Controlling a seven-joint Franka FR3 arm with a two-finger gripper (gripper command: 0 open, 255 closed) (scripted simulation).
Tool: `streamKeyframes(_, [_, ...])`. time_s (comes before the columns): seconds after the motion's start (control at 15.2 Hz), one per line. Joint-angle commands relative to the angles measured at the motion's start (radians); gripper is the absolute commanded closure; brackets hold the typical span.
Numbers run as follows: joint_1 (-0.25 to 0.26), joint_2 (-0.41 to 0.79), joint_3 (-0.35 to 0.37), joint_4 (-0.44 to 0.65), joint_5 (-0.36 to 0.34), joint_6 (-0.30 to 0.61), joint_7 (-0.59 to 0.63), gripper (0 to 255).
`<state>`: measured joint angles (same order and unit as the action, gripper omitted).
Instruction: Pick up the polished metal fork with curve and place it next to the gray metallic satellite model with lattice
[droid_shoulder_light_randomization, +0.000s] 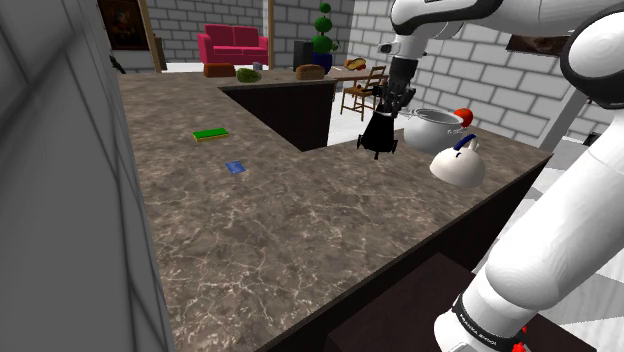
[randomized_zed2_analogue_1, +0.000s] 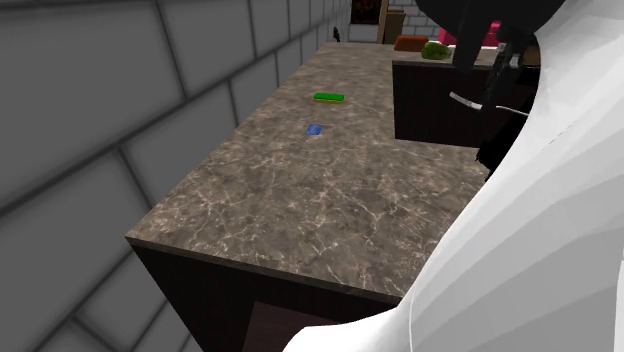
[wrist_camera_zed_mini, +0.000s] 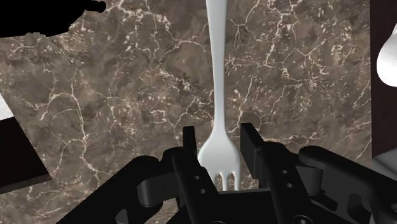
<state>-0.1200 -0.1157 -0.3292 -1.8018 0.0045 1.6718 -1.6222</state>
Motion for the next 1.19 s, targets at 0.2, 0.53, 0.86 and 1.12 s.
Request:
streamKeyframes(0.2, [0.001, -0.008, 0.002, -0.077, -0.002, 0.071, 0.003, 255])
streamKeyframes(0.53, [0.000, -0.006, 0.001, -0.143, -0.002, 0.138, 0.001, 255])
streamKeyframes(0.86, [-0.001, 0.000, -0.001, -0.203, 0.000, 0.204, -0.003, 255])
streamKeyframes(1.12, [-0.001, 0.010, -0.003, -0.247, 0.003, 0.257, -0.007, 255])
